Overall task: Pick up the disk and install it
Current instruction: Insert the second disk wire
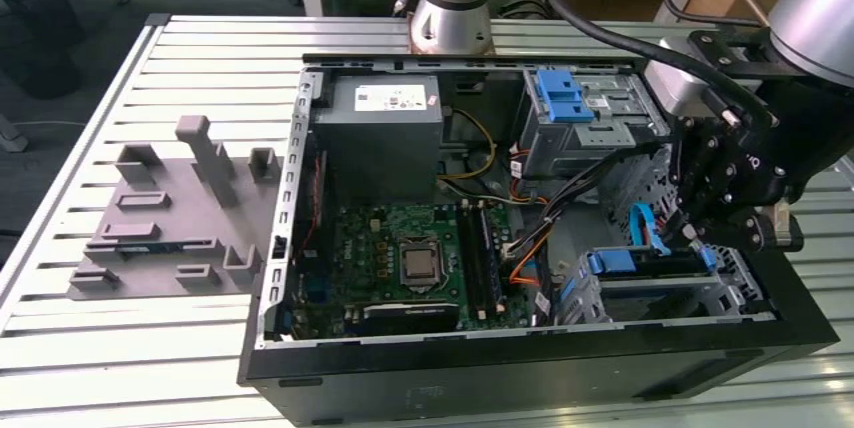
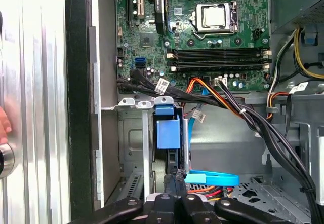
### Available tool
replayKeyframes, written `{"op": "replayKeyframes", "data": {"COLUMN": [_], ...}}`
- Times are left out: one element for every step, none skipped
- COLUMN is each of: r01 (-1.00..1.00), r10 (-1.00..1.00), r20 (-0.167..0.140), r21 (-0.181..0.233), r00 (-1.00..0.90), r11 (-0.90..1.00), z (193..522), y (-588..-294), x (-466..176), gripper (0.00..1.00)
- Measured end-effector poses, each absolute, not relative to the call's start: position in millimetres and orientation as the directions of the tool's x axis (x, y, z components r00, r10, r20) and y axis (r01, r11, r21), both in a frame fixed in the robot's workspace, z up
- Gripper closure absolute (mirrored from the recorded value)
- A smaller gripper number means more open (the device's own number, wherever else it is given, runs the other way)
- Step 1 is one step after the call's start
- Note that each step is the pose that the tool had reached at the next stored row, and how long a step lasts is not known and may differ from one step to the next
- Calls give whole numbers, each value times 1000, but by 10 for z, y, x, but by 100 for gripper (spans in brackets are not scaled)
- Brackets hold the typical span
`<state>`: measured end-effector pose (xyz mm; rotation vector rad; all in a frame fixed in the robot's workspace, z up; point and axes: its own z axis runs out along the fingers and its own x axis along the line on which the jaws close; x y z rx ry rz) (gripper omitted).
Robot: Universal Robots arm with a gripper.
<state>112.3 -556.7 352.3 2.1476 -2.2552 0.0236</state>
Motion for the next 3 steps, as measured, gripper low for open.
{"op": "replayKeyframes", "data": {"r01": [-999,-999,-999], "r10": [-998,-998,-998], "r20": [30,30,30], "r21": [8,8,8], "r00": [-49,-49,-49], "r11": [49,49,49], "z": [3524,3524,3523], "y": [-5567,-5567,-5567], "x": [1123,1123,1123], "gripper": [89,89,89]}}
